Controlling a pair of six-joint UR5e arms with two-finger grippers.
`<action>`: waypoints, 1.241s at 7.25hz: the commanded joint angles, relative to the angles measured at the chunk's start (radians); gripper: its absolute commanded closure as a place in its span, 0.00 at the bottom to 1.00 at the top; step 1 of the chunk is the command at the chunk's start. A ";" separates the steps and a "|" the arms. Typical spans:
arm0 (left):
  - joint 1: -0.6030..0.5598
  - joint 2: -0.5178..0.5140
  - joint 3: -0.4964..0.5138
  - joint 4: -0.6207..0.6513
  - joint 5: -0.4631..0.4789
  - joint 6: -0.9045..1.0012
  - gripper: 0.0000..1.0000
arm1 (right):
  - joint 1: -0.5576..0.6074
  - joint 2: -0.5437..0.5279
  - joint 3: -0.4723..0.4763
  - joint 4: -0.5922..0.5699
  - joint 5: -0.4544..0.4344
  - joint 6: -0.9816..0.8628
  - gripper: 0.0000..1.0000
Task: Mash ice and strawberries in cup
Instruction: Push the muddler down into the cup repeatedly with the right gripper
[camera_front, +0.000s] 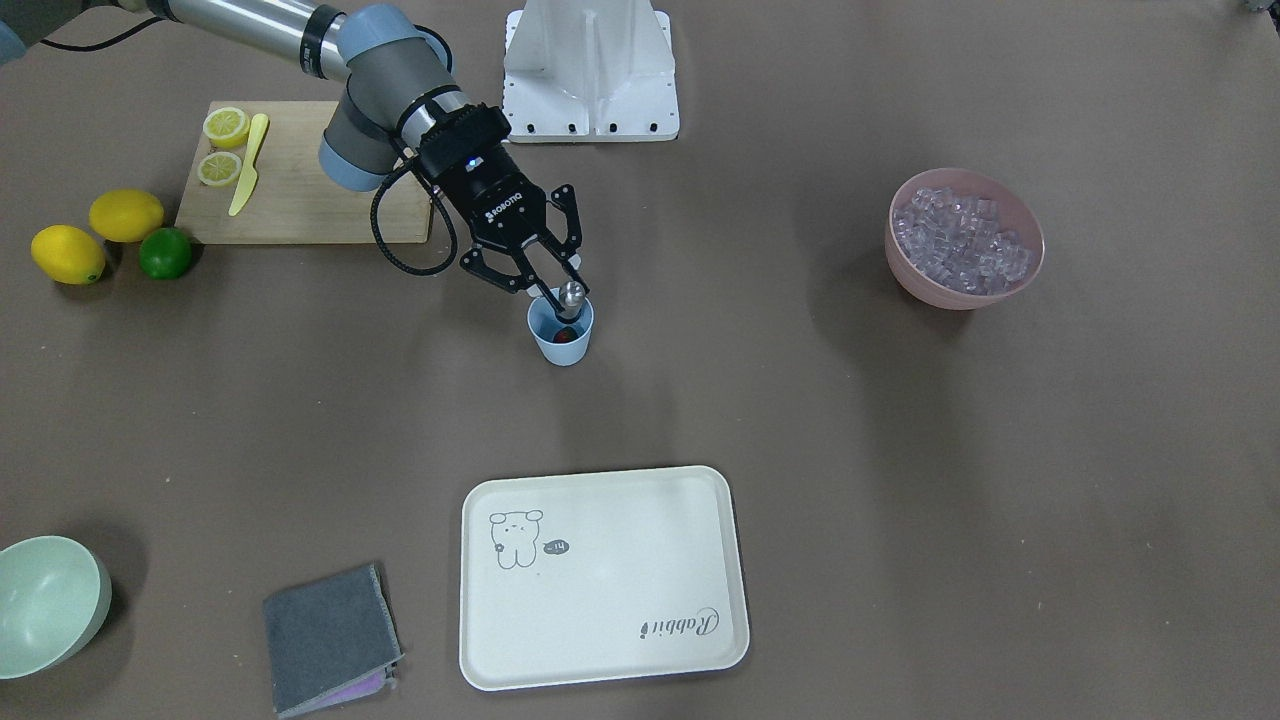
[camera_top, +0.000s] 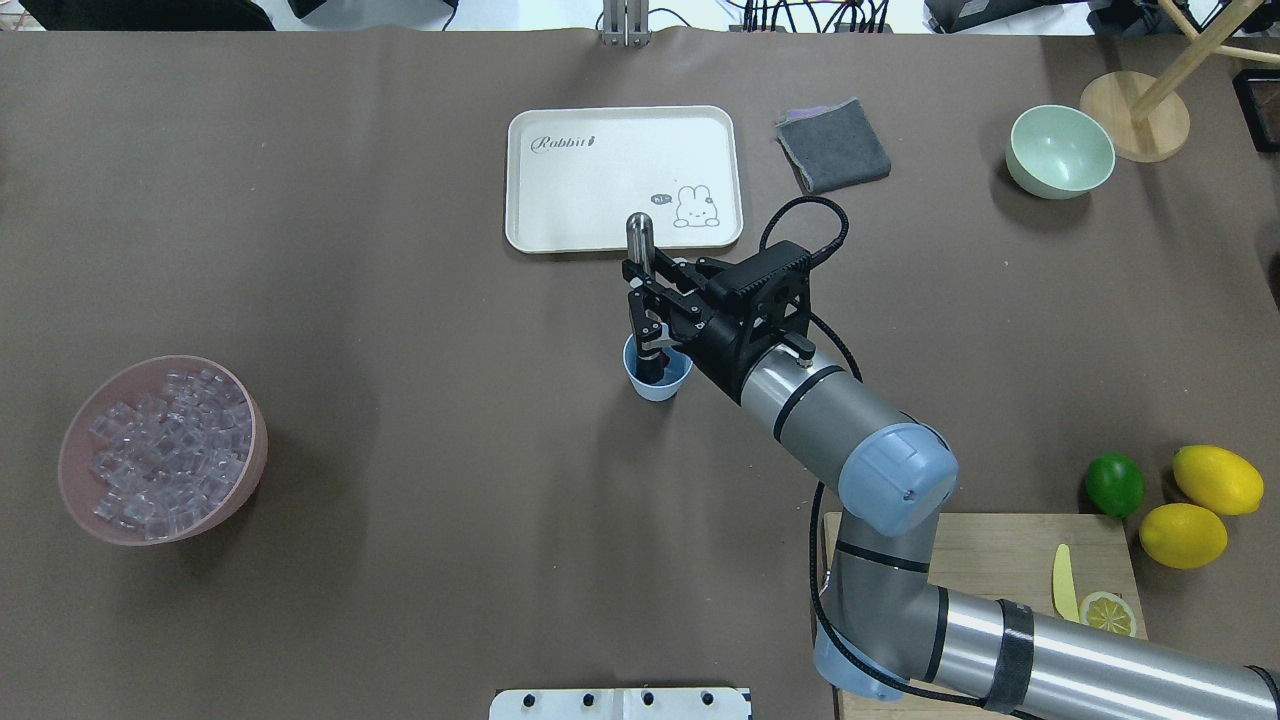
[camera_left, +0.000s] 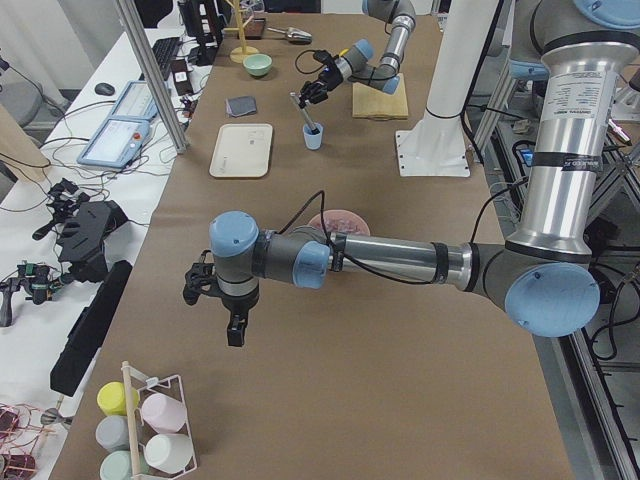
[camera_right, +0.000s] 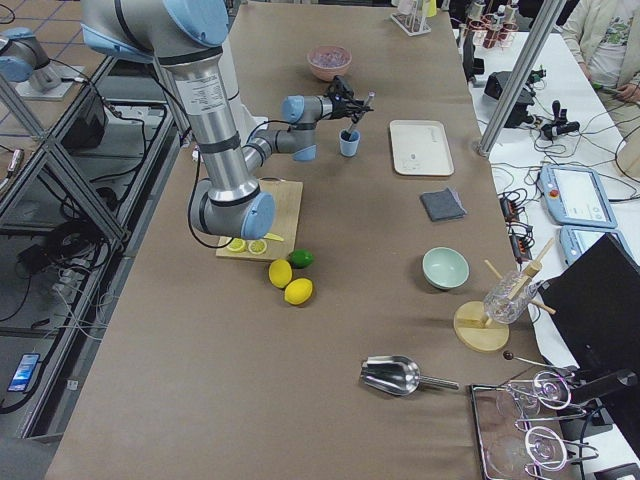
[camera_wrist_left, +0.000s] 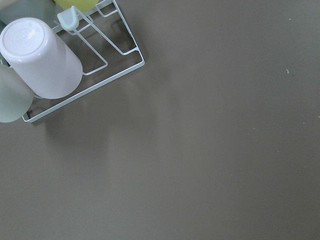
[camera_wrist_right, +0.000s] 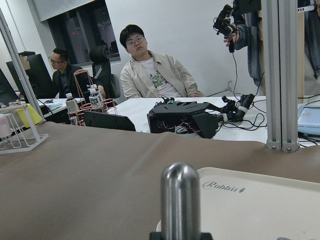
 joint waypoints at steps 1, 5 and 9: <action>-0.001 0.000 -0.004 0.000 -0.001 -0.001 0.02 | 0.031 0.009 0.036 0.000 0.004 0.000 1.00; 0.001 -0.006 -0.004 0.000 -0.001 -0.001 0.02 | 0.077 0.007 0.042 0.000 0.027 -0.032 1.00; 0.004 -0.003 -0.001 0.000 0.000 -0.001 0.02 | 0.031 -0.002 0.018 0.003 0.015 -0.034 1.00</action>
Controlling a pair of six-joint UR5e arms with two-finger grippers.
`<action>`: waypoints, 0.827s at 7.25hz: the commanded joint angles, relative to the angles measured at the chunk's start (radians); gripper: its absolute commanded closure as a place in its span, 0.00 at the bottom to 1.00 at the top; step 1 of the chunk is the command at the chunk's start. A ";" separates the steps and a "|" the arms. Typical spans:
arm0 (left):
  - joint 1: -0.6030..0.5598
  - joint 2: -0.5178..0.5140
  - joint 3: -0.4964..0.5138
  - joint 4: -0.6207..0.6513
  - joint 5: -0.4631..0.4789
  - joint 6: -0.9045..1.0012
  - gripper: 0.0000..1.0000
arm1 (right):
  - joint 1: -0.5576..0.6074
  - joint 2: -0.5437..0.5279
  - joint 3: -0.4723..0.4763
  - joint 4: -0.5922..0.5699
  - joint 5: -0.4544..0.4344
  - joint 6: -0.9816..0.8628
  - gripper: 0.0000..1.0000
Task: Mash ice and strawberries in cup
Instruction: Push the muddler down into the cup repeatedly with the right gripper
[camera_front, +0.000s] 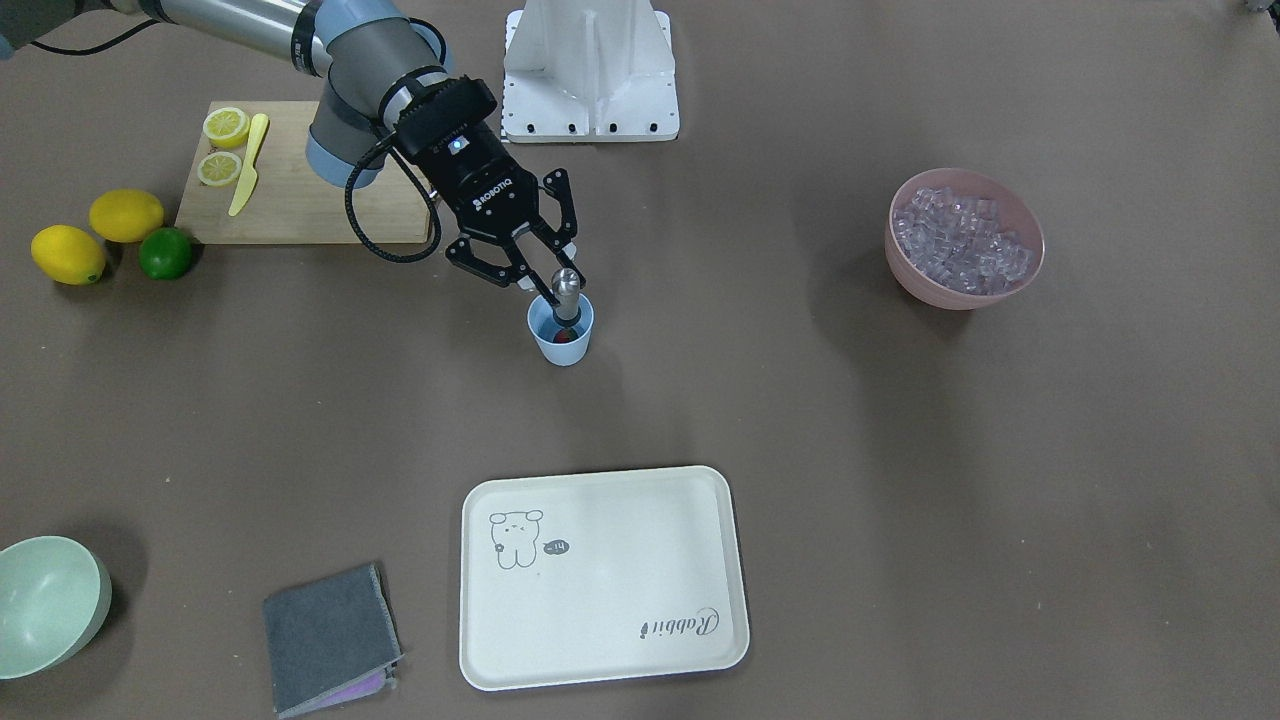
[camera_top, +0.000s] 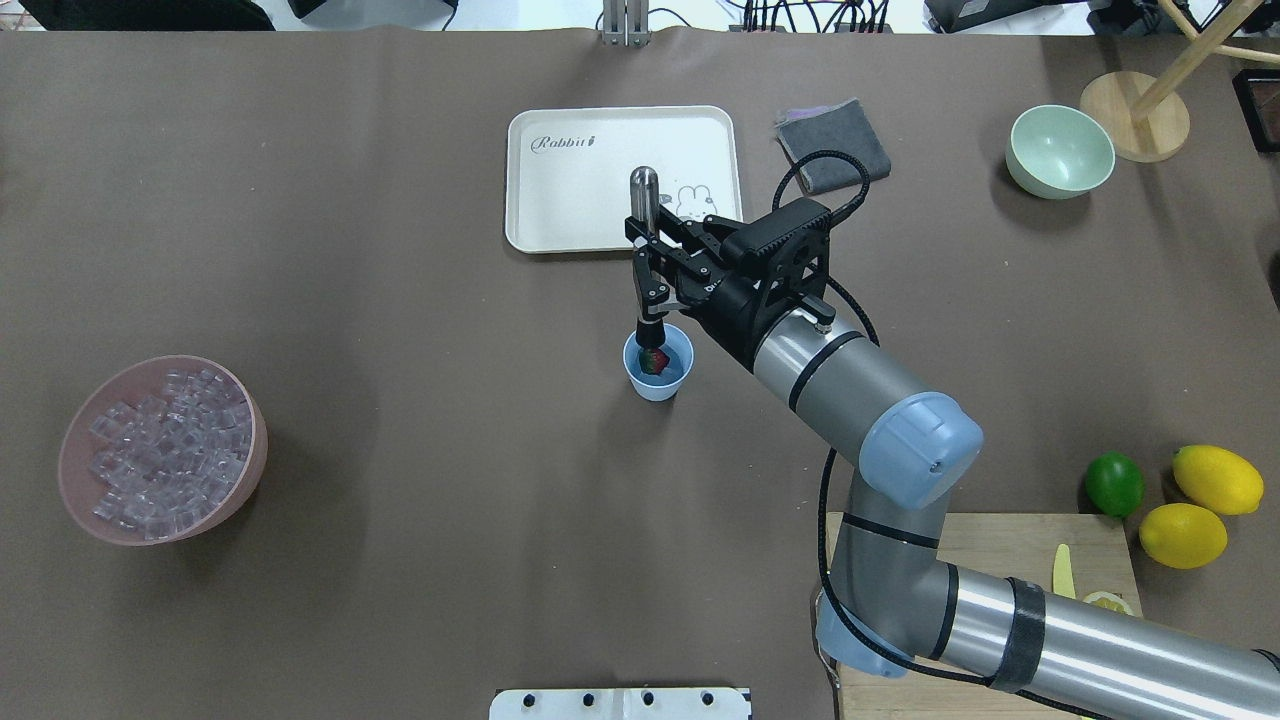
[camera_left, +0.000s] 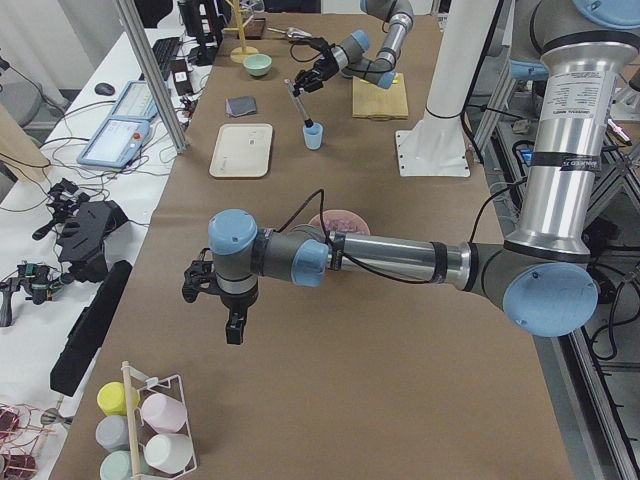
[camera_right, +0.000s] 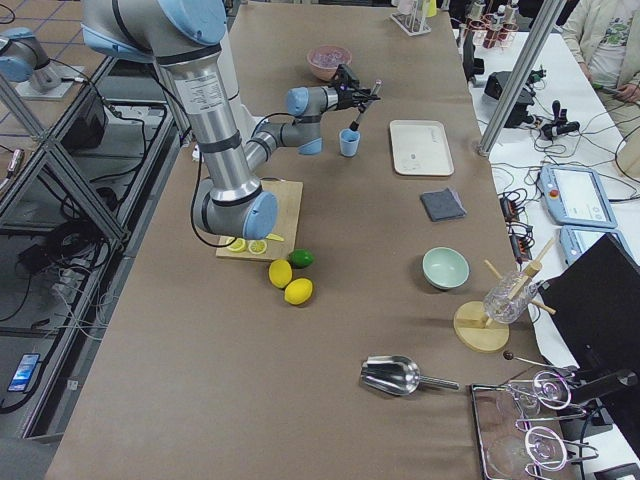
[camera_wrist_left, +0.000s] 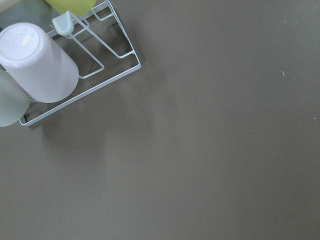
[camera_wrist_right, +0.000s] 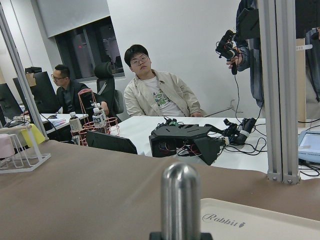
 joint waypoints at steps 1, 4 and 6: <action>0.000 0.002 -0.001 0.000 -0.001 0.000 0.02 | -0.005 0.001 -0.035 -0.001 -0.001 0.003 1.00; 0.002 -0.001 0.001 0.000 -0.001 0.000 0.02 | -0.020 0.002 -0.077 -0.001 0.002 0.009 1.00; 0.002 -0.001 0.002 0.000 -0.001 0.000 0.02 | -0.024 0.004 -0.081 -0.001 0.002 0.009 1.00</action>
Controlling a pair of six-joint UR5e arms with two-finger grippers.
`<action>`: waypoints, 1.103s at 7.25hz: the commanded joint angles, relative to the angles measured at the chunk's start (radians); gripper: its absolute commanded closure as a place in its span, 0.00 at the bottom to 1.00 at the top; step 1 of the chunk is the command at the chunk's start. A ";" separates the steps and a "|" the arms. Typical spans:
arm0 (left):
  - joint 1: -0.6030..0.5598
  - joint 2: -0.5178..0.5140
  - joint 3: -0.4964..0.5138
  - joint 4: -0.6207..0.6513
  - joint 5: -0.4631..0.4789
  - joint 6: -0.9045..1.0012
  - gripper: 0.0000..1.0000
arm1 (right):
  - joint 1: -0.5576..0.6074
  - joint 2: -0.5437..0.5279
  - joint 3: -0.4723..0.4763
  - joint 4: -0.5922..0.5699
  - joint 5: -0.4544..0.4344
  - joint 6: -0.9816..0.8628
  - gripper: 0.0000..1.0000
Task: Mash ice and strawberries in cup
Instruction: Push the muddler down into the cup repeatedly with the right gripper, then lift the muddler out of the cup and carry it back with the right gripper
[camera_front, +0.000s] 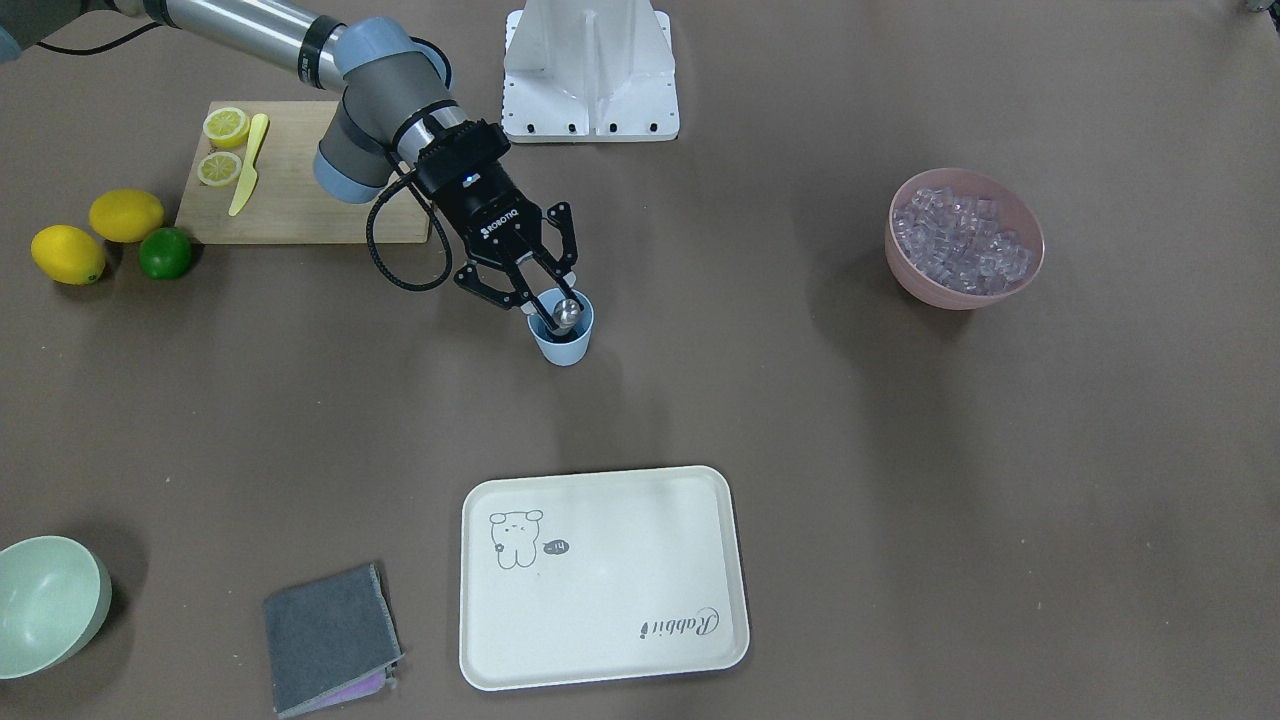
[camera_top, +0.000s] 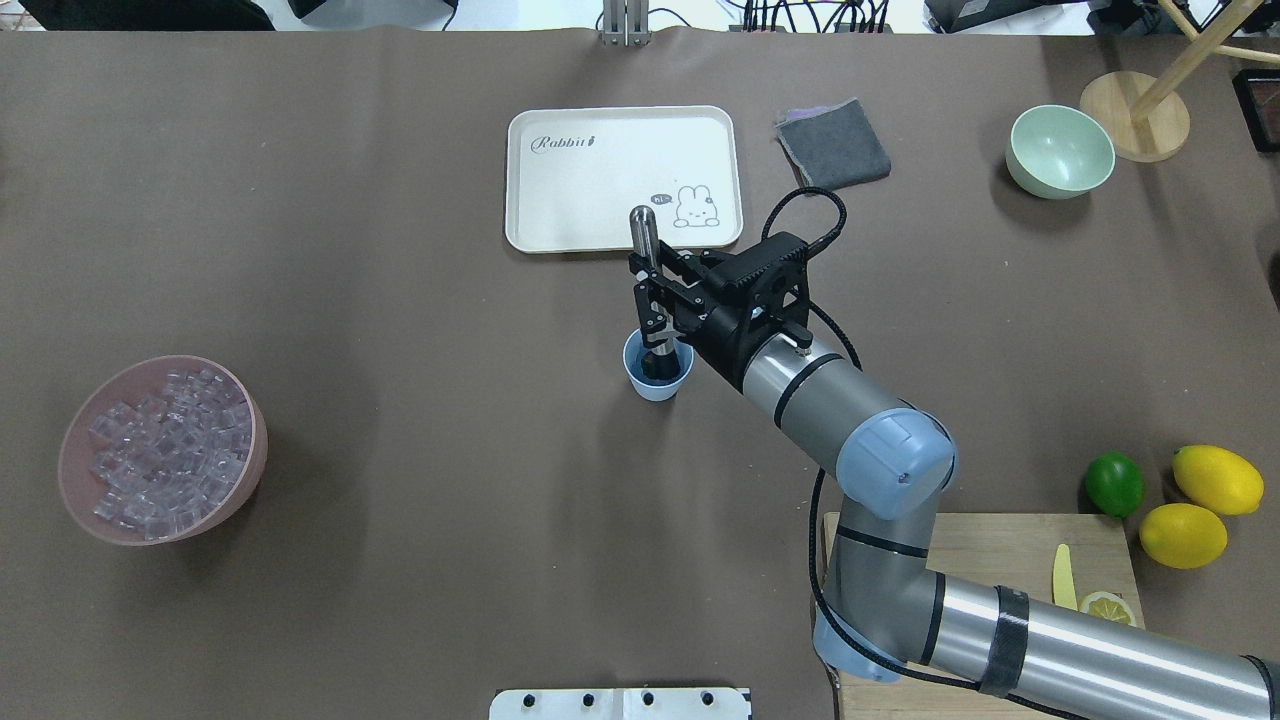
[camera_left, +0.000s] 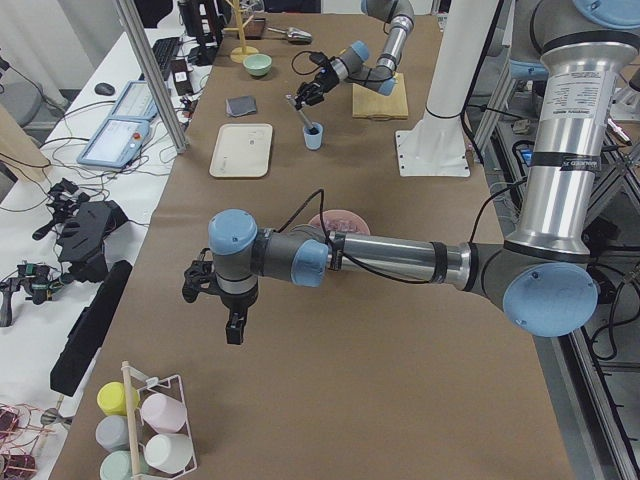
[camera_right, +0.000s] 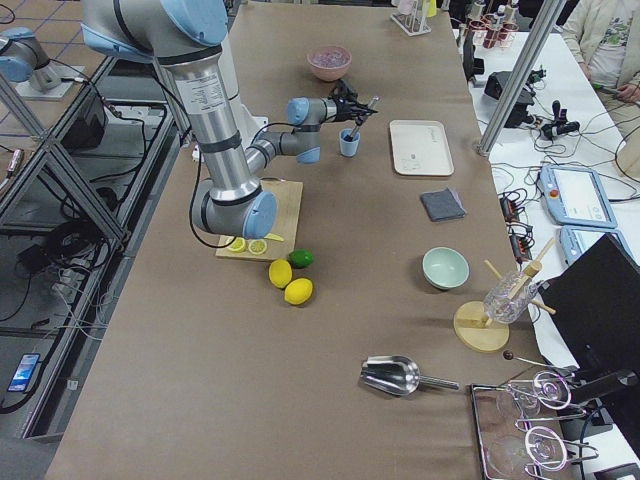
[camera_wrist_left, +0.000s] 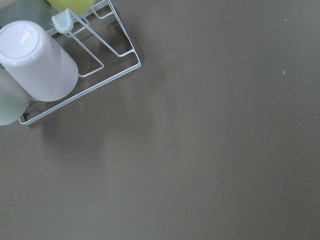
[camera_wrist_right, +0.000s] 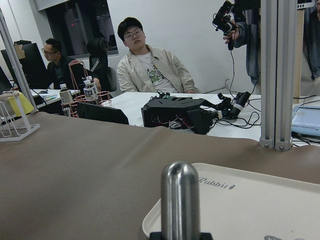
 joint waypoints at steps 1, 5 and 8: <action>-0.001 0.000 0.000 0.000 -0.001 0.000 0.02 | 0.002 0.006 0.006 0.003 -0.002 0.000 1.00; 0.001 -0.002 -0.003 0.000 -0.001 -0.002 0.02 | 0.095 0.012 0.146 -0.008 0.006 0.001 1.00; 0.001 -0.011 -0.034 0.000 -0.001 0.000 0.02 | 0.225 0.021 0.157 -0.258 0.131 0.006 1.00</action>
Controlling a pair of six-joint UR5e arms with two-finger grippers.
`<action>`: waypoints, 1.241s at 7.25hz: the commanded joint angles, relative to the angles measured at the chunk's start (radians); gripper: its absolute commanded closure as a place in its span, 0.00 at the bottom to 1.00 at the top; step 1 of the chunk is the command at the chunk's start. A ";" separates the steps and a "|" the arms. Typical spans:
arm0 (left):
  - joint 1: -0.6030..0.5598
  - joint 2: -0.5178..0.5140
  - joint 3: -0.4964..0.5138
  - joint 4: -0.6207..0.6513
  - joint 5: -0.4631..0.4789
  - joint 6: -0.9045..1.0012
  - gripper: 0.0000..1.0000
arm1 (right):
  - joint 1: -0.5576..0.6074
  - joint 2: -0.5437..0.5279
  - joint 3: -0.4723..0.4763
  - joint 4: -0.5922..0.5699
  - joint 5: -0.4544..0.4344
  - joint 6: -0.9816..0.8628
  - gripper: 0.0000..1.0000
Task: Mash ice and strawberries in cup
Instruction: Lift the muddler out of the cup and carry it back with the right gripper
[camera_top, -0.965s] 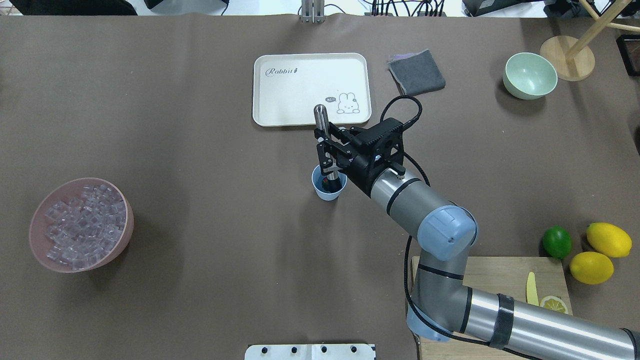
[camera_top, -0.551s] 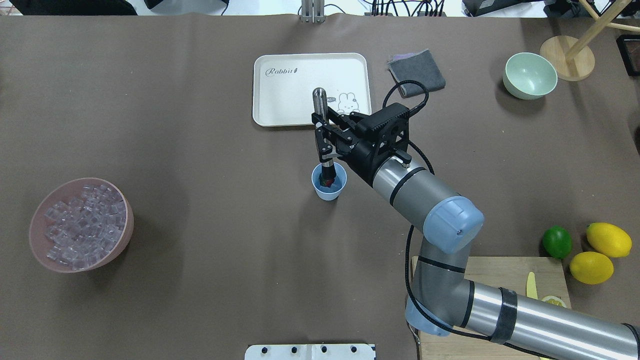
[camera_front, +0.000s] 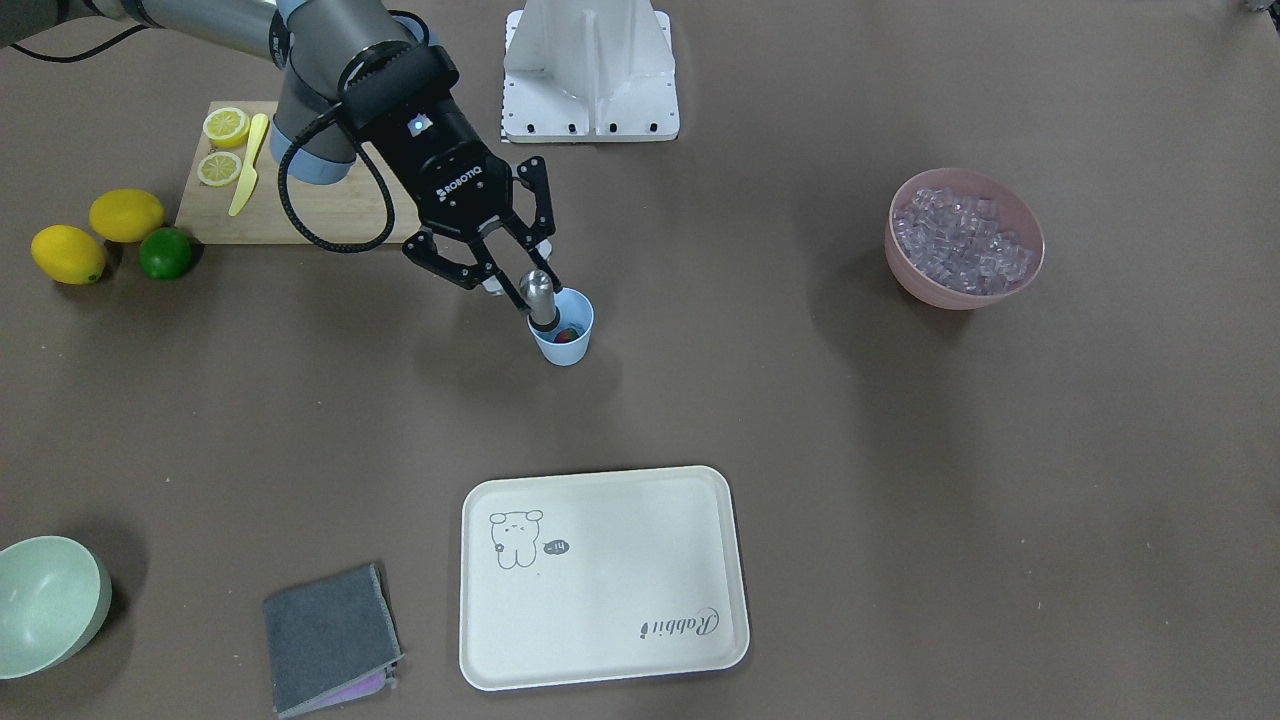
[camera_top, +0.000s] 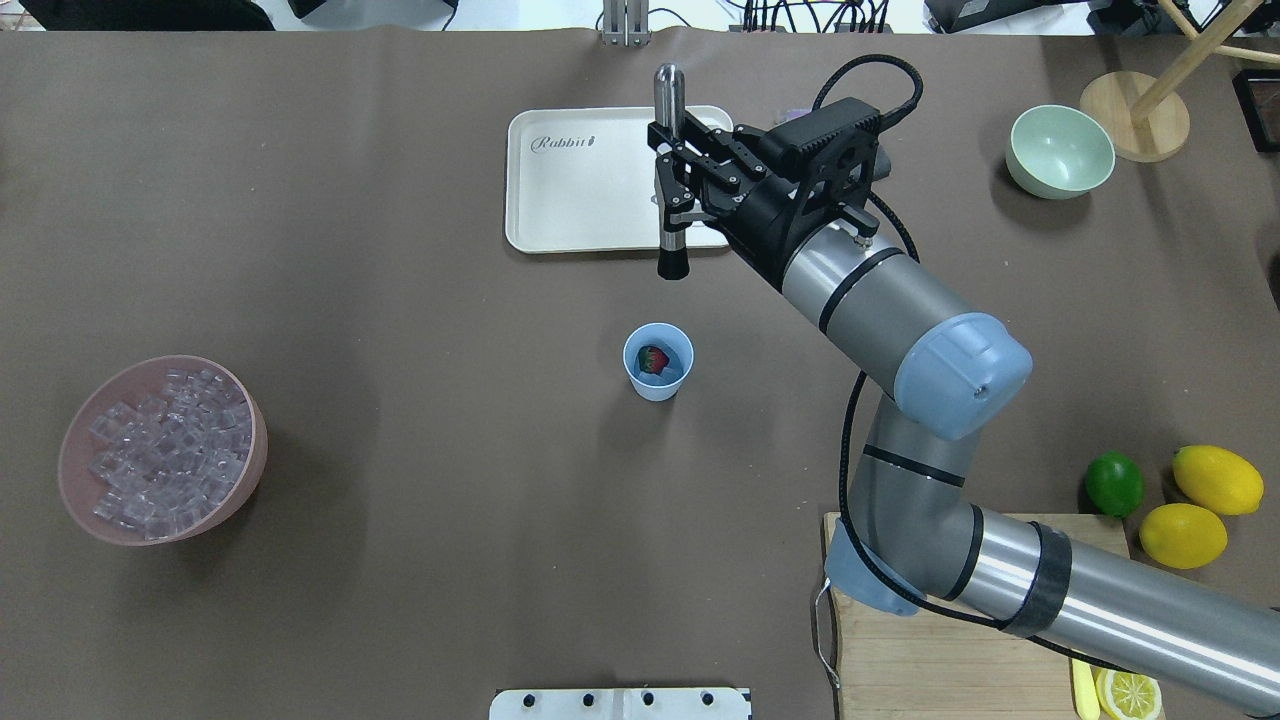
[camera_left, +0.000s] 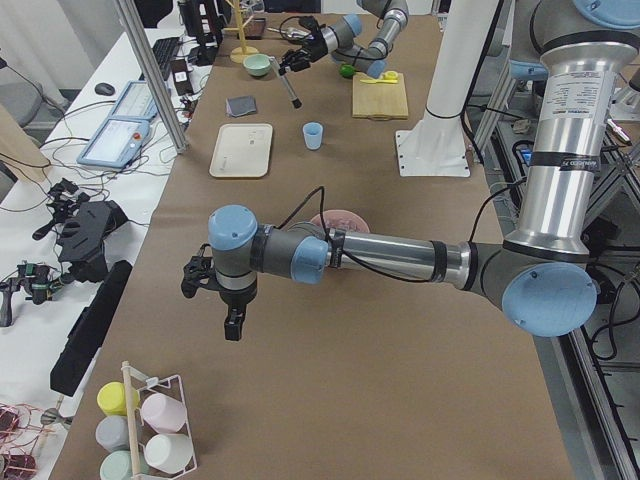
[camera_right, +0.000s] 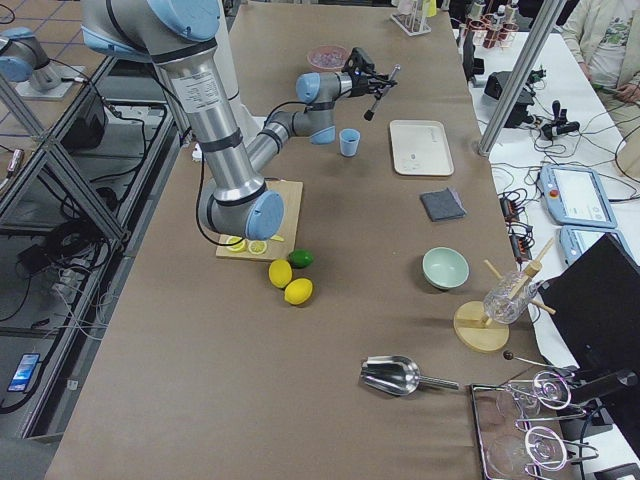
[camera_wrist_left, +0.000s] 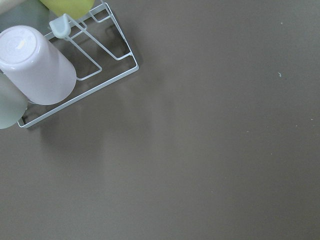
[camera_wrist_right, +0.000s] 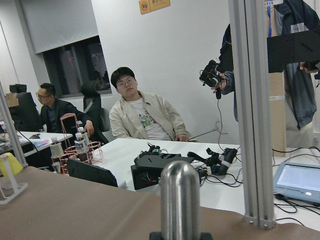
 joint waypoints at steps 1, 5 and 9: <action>0.000 -0.008 -0.032 0.003 0.000 0.001 0.02 | 0.146 -0.013 0.004 -0.266 0.185 0.002 1.00; 0.000 -0.021 -0.049 -0.018 0.014 0.002 0.02 | 0.560 -0.056 -0.048 -0.815 0.864 -0.014 1.00; 0.003 -0.034 -0.049 -0.023 0.015 0.002 0.02 | 0.623 -0.145 -0.281 -0.847 1.080 -0.003 1.00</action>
